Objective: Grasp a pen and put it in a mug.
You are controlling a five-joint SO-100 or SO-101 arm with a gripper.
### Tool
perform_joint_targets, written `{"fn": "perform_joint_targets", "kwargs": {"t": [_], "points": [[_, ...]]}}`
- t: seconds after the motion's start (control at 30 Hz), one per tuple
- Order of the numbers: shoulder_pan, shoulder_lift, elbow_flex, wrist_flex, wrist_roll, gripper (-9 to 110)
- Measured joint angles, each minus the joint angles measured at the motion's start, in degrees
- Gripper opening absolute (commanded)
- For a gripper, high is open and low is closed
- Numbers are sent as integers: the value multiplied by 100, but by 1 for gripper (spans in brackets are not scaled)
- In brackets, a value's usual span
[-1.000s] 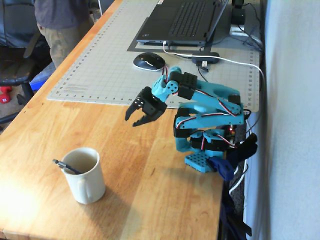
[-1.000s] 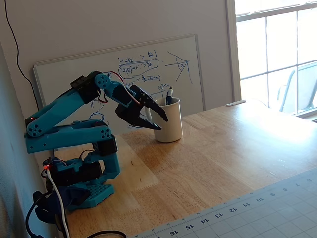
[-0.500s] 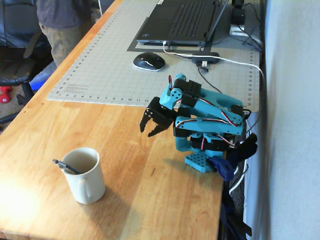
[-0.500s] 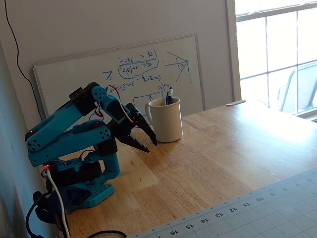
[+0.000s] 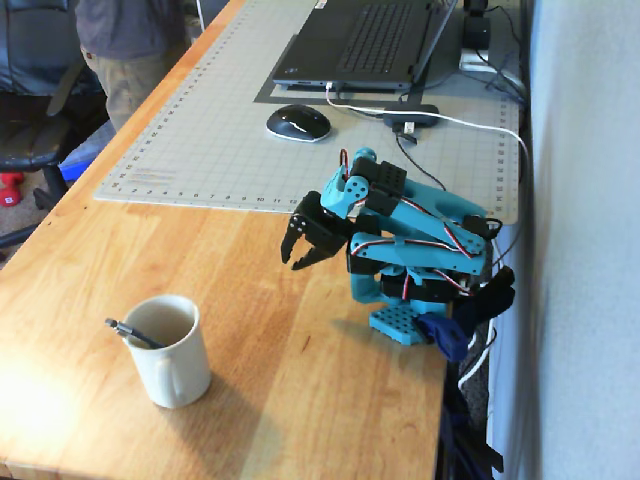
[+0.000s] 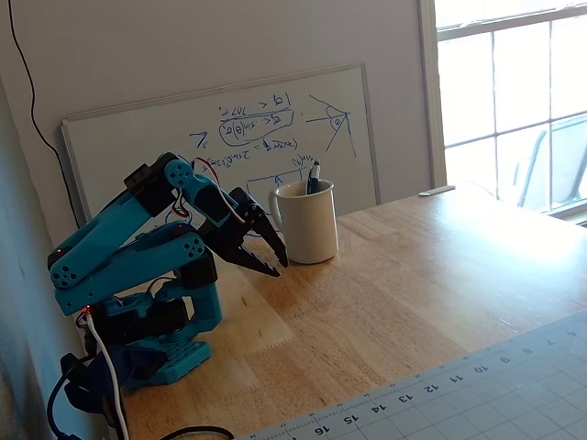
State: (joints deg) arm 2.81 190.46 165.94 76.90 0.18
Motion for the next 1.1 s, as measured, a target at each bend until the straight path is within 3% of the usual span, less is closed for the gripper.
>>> {"fn": "perform_joint_targets", "kwargs": {"t": [0.23, 0.53, 1.1], "points": [[0, 0, 167, -88, -26, 4], [0, 0, 1274, -1020, -88, 4], [0, 0, 1292, -914, -255, 4]]}}
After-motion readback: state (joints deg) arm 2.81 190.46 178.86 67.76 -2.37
